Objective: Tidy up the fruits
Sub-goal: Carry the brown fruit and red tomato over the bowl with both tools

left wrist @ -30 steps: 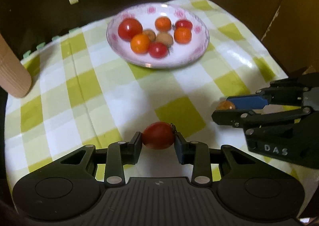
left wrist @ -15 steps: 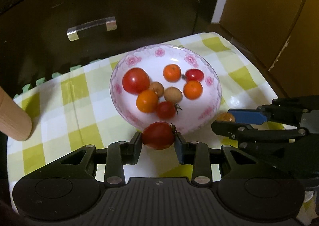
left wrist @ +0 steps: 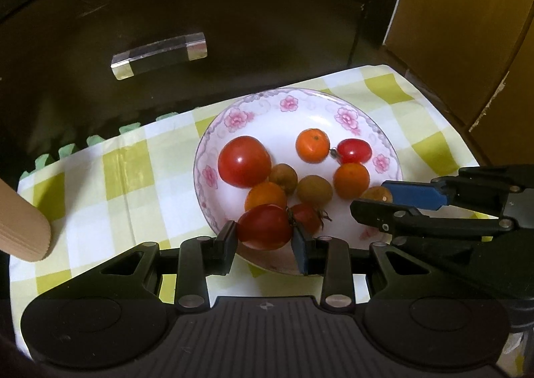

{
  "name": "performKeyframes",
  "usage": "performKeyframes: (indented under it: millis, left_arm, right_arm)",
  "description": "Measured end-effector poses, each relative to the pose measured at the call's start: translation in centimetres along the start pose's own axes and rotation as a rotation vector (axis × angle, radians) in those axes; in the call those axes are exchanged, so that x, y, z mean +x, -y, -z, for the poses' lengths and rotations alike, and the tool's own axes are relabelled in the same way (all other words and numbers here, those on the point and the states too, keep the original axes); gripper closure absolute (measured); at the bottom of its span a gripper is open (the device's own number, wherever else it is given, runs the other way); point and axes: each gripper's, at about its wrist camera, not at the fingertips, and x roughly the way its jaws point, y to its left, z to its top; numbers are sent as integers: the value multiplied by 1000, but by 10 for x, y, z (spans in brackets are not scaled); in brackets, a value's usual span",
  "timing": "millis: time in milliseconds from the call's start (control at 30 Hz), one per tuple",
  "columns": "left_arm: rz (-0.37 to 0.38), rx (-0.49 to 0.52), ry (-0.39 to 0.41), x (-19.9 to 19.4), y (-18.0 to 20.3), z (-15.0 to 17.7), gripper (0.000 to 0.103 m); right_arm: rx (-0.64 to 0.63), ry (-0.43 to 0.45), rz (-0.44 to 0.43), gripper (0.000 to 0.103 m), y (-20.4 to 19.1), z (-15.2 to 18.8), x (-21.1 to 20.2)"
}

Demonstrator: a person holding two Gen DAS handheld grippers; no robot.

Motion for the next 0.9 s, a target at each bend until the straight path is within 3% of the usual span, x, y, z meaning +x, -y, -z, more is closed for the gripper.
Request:
performKeyframes:
  millis: [900]
  left_arm:
    - [-45,6,17,19,-2,-9,58]
  right_arm:
    - [22,-11,36,76,9,-3,32]
